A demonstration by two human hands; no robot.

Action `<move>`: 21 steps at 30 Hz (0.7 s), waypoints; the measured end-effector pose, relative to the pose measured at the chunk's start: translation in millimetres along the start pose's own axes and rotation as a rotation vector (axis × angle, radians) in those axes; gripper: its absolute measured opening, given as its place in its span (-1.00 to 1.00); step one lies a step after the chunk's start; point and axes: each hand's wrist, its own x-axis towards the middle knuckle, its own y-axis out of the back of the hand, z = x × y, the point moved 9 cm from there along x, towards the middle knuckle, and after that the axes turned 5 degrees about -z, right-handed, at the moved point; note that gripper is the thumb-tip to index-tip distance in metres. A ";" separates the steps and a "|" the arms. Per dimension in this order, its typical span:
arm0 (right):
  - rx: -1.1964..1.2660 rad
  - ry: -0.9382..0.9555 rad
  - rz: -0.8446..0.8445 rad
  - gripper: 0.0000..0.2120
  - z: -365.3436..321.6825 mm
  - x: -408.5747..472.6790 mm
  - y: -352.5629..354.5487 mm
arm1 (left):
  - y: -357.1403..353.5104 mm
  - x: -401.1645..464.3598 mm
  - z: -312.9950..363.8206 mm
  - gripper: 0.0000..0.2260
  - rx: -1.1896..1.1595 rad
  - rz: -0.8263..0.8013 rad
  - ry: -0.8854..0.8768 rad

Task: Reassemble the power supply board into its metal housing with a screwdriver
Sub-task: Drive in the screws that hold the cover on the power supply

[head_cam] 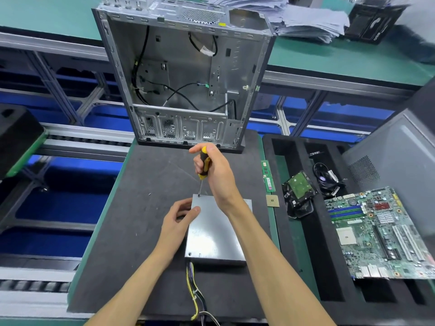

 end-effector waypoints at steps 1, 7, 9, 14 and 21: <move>0.006 0.005 0.001 -0.68 -0.3 -0.2 0.0 | -0.2 0.0 0.1 -0.76 -0.002 0.000 0.000; 0.016 0.011 0.002 -0.73 -3.2 -3.0 -0.7 | -0.8 -0.2 -1.3 -0.71 -0.009 -0.001 0.004; 0.010 0.008 0.002 -0.73 -3.6 -4.1 -1.1 | -1.1 -0.1 -1.4 -0.73 -0.007 -0.001 0.007; -0.018 0.005 0.007 -0.74 -3.8 -5.7 -0.2 | -0.2 -0.1 -0.7 -0.76 -0.005 -0.003 0.006; 0.020 0.019 0.037 -0.76 -9.2 -9.5 7.4 | -1.4 -0.7 -0.1 -0.72 -0.006 0.003 0.008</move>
